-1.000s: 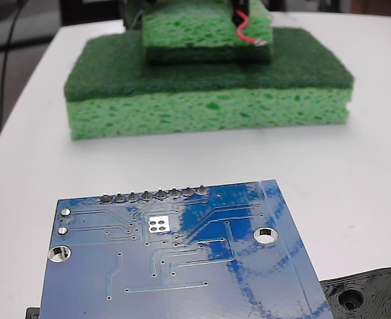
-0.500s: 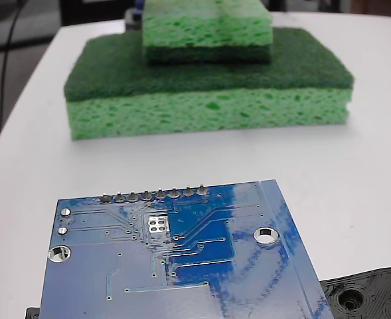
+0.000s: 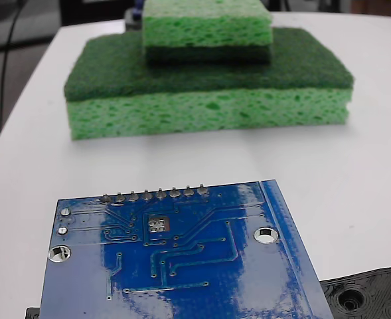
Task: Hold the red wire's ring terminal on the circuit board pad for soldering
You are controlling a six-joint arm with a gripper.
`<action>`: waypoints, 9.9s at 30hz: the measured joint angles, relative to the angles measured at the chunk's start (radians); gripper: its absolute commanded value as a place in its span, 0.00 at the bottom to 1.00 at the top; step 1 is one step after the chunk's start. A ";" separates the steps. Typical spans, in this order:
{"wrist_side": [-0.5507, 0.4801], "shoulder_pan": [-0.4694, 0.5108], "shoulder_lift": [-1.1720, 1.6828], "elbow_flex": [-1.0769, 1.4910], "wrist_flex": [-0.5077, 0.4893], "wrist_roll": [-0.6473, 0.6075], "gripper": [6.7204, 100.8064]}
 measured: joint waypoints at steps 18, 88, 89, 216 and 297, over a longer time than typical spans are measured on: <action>-0.028 0.058 -0.298 -0.143 -0.075 -0.035 0.99; 0.086 -0.008 -0.520 -0.293 -0.034 -0.020 0.99; 0.086 -0.008 -0.520 -0.291 -0.034 -0.020 0.99; 0.091 -0.097 0.241 0.265 0.034 0.106 0.99; -0.011 -0.080 0.640 0.555 0.058 0.049 0.99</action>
